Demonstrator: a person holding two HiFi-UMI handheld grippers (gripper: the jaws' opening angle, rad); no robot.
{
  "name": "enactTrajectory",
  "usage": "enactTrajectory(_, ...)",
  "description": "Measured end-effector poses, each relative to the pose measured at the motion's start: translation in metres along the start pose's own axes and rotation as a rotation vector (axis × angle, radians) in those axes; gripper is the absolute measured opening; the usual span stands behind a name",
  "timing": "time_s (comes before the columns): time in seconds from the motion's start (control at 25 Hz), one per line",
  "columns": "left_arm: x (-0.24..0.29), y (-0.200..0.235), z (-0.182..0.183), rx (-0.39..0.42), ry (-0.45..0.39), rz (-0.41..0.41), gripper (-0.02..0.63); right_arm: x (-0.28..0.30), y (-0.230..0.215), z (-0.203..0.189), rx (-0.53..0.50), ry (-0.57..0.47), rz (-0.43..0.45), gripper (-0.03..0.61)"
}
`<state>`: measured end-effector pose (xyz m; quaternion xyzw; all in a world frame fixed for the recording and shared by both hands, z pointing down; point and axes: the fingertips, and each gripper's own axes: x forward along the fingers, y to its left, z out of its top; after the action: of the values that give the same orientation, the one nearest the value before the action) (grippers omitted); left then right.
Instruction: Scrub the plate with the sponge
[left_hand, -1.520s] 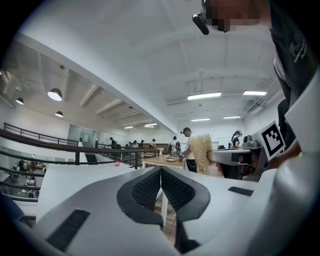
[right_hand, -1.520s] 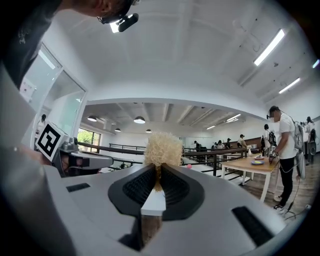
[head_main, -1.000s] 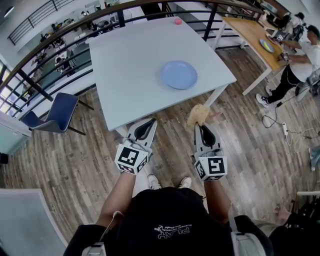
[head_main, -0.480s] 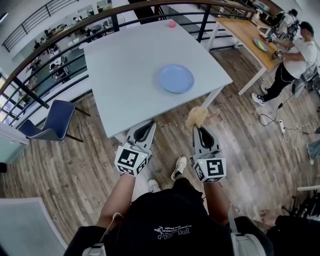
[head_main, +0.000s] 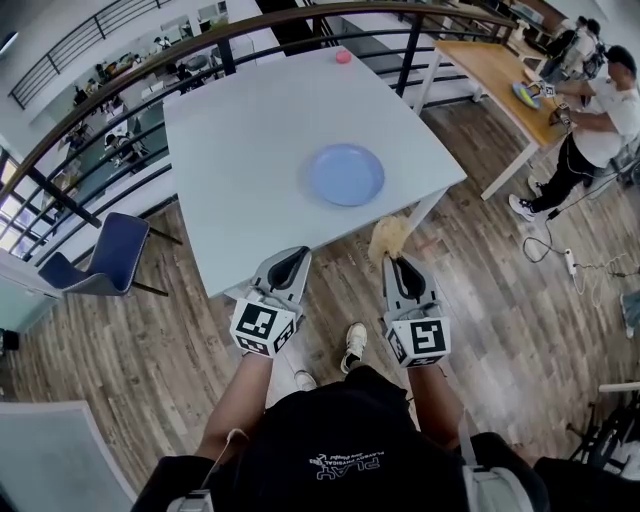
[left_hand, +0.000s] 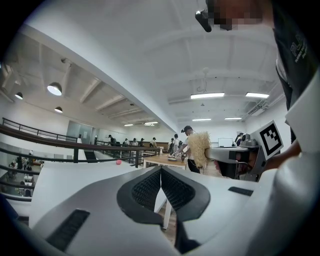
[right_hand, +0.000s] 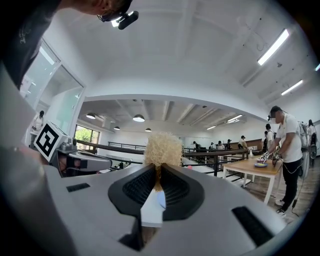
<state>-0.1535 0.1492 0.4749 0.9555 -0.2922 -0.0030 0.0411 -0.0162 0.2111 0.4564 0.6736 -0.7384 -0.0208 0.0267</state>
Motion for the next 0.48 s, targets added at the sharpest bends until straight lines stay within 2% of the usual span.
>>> enactTrajectory(0.28,0.057,0.008,0.006,0.025,0.021,0.013,0.012,0.040,-0.040,0.002,-0.003,-0.003,0.032,0.044)
enactTrajectory(0.48,0.095,0.017,0.011,0.027,0.026,0.050,0.012,0.070,-0.068,0.006,0.004,-0.010,0.063,0.044)
